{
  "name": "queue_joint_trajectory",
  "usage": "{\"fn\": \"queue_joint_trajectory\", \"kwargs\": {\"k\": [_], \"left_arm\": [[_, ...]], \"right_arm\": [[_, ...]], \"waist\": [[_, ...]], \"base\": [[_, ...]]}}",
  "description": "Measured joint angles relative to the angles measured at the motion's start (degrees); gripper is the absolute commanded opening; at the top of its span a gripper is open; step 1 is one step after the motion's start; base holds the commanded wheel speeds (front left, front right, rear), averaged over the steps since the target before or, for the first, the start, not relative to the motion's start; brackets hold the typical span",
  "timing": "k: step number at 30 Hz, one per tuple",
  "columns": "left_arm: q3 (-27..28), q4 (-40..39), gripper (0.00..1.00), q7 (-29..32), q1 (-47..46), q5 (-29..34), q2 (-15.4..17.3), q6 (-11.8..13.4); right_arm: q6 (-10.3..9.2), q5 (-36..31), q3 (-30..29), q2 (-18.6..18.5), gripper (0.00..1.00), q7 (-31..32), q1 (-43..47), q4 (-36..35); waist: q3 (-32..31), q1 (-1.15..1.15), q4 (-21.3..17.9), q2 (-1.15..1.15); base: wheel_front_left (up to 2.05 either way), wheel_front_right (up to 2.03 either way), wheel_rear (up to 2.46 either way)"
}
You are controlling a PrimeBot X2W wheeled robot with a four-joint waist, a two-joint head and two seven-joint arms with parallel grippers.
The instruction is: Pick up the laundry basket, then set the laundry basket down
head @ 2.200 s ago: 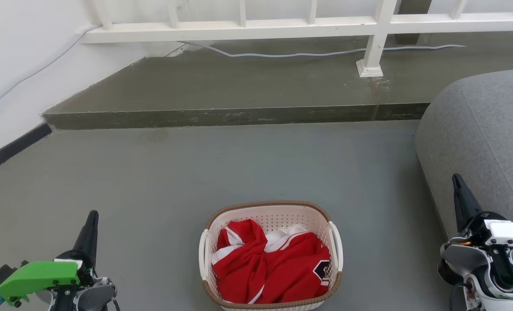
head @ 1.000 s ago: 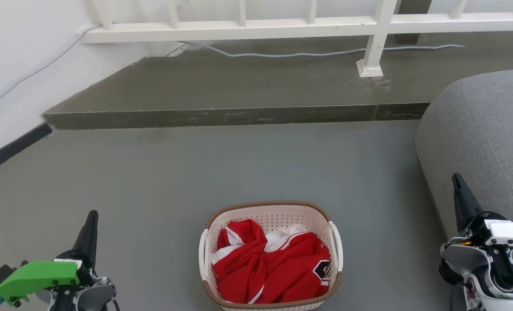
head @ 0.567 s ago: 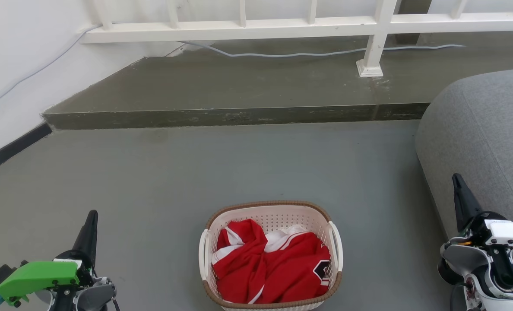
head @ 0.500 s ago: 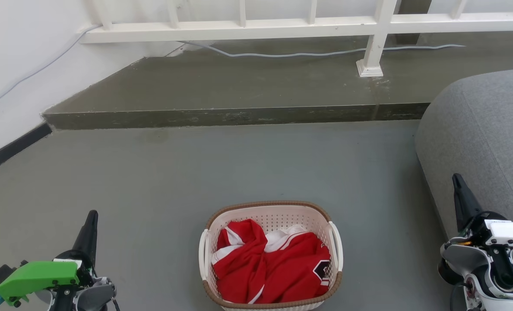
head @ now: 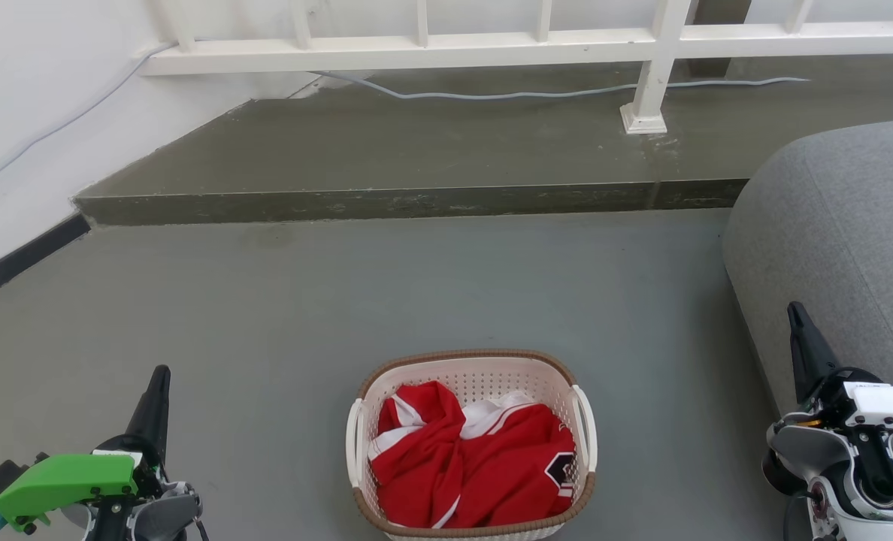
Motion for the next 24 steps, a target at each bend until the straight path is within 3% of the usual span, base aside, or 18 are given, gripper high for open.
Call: {"fn": "queue_joint_trajectory", "kwargs": {"k": [24], "left_arm": [[0.1,-0.1,0.00,0.0,0.0,0.0,0.0,0.0]], "right_arm": [[0.00,0.0,-0.1,0.1,0.00,0.0,0.0,0.0]], "waist": [[0.0,0.00,0.0,0.00]], "base": [[0.00,0.00,0.00]]}}
